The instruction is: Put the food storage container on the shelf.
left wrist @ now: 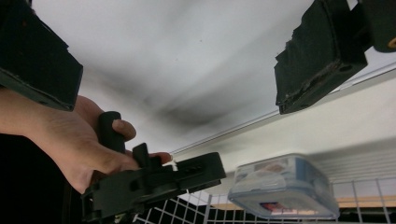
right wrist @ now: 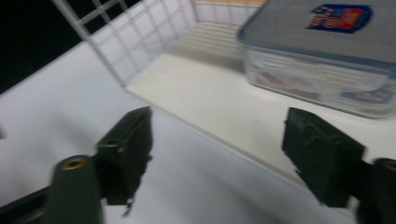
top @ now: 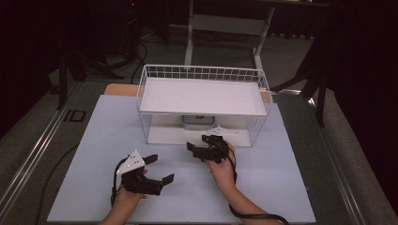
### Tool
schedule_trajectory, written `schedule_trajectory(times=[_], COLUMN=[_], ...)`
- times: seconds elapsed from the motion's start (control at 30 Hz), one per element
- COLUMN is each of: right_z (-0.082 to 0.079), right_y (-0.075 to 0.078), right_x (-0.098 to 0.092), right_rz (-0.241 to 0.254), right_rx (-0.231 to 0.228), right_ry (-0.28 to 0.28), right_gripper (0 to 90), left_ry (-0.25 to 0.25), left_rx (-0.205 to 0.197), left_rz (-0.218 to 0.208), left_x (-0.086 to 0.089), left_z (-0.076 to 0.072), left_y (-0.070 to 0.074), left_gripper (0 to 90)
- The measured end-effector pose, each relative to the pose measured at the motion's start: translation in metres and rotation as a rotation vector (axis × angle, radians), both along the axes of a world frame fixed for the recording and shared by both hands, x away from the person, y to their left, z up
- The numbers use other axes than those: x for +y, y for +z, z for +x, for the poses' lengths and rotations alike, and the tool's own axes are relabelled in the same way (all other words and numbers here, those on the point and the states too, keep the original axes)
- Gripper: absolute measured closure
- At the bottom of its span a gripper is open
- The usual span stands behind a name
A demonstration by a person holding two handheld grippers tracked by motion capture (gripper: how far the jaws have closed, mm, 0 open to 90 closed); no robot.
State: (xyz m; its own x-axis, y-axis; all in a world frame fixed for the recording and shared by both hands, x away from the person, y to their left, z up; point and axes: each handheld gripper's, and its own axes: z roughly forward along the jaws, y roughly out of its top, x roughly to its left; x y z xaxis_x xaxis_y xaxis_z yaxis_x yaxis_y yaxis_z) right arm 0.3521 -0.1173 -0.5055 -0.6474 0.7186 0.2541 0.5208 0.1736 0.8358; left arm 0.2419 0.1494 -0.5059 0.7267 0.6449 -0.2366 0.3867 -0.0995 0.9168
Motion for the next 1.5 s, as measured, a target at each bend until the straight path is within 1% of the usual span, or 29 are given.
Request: schedule_trajectory(times=[0.03,0.1,0.13,0.23,0.3,0.33,0.4,0.43,0.5,0.57,0.6,0.63,0.67,0.73,0.77,0.83,0.9,0.93,1.0,1.07,1.13,1.17,1.23,1.27,1.3,1.37,1.4,1.47,1.5], right_z=[-0.001,-0.003,-0.006,-0.008,-0.011,-0.012,-0.014,-0.015,-0.017,-0.019,-0.022,-0.024,-0.027,-0.032,-0.034,-0.039,-0.044,-0.046,-0.051,-0.054,-0.059,-0.061,-0.065,-0.067,-0.069,-0.073,-0.076,-0.080,-0.083], right_y=[0.000,0.001,0.001,0.002,0.004,0.006,0.008,0.009,0.011,0.012,0.013,0.014,0.016,0.019,0.020,0.022,0.024,0.025,0.026,0.026,0.025,0.025,0.024,0.024,0.024,0.024,0.023,0.021,0.020], right_x=[-0.001,-0.003,-0.005,-0.011,-0.016,-0.019,-0.023,-0.025,-0.030,-0.033,-0.036,-0.039,-0.042,-0.046,-0.048,-0.052,-0.056,-0.058,-0.062,-0.066,-0.071,-0.074,-0.080,-0.083,-0.087,-0.092,-0.096,-0.101,-0.105], right_rz=[0.014,0.018,-0.020,-0.031,-0.049,-0.062,-0.062,-0.056,-0.049,-0.051,-0.050,-0.052,-0.057,-0.043,-0.050,-0.032,-0.026,-0.022,-0.023,-0.015,-0.027,-0.022,-0.028,-0.017,-0.010,-0.016,-0.017,-0.038,-0.041], right_rx=[-0.002,-0.008,-0.034,-0.013,-0.032,-0.036,-0.032,-0.023,-0.034,-0.035,-0.039,-0.046,-0.053,-0.055,-0.061,-0.063,-0.065,-0.070,-0.072,-0.078,-0.101,-0.101,-0.101,-0.101,-0.103,-0.107,-0.111,-0.123,-0.126], right_ry=[0.003,0.000,0.012,0.025,0.019,0.028,0.029,0.030,0.024,0.025,0.022,0.031,0.025,0.035,0.038,0.041,0.047,0.054,0.058,0.070,0.068,0.076,0.070,0.075,0.076,0.075,0.085,0.084,0.085], right_gripper=[19.3,18.8,14.4,14.7,14.1,14.1,14.1,14.1,14.3,14.3,14.4,14.4,14.5,14.6,14.6,14.7,14.7,14.6,14.7,14.7,14.6,14.7,14.7,14.7,14.8,15.1,15.1,15.0,15.0], left_ry=[-0.002,0.002,-0.003,-0.006,-0.012,-0.017,-0.025,-0.031,-0.030,-0.029,-0.039,-0.038,-0.040,-0.053,-0.062,-0.076,-0.090,-0.091,-0.088,-0.086,-0.080,-0.083,-0.086,-0.089,-0.092,-0.091,-0.091,-0.090,-0.091], left_rx=[-0.010,-0.015,-0.022,-0.034,-0.040,-0.042,-0.043,-0.044,-0.057,-0.061,-0.063,-0.072,-0.081,-0.086,-0.087,-0.090,-0.100,-0.096,-0.104,-0.103,-0.109,-0.109,-0.108,-0.104,-0.103,-0.094,-0.097,-0.086,-0.083], left_rz=[0.005,0.008,0.005,0.020,0.028,0.033,0.032,0.036,0.036,0.042,0.041,0.049,0.048,0.028,0.022,0.018,0.013,0.020,0.000,-0.016,-0.008,-0.001,0.012,0.018,0.010,0.016,0.013,0.021,0.018], left_x=[0.000,-0.001,-0.001,-0.002,-0.003,-0.004,-0.005,-0.006,-0.007,-0.008,-0.008,-0.008,-0.008,-0.007,-0.007,-0.006,-0.005,-0.005,-0.003,-0.001,0.001,0.001,0.004,0.005,0.007,0.010,0.011,0.014,0.015], left_z=[0.000,0.000,0.001,0.001,0.002,0.002,0.002,0.002,0.002,0.002,0.002,0.002,0.002,0.002,0.001,0.000,-0.001,-0.002,-0.004,-0.006,-0.008,-0.008,-0.010,-0.011,-0.012,-0.013,-0.014,-0.015,-0.017], left_y=[0.001,0.002,0.003,0.004,0.005,0.005,0.006,0.006,0.007,0.009,0.011,0.013,0.015,0.019,0.020,0.022,0.023,0.024,0.024,0.024,0.025,0.024,0.024,0.024,0.024,0.023,0.022,0.020,0.019], left_gripper=[2.0,2.0,2.0,2.0,2.0,2.0,2.0,2.0,2.0,2.0,2.0,2.0,2.0,2.0,2.0,2.0,2.0,2.0,2.0,2.0,2.0,2.0,2.0,2.0,2.0,2.1,2.0,2.0,2.0])
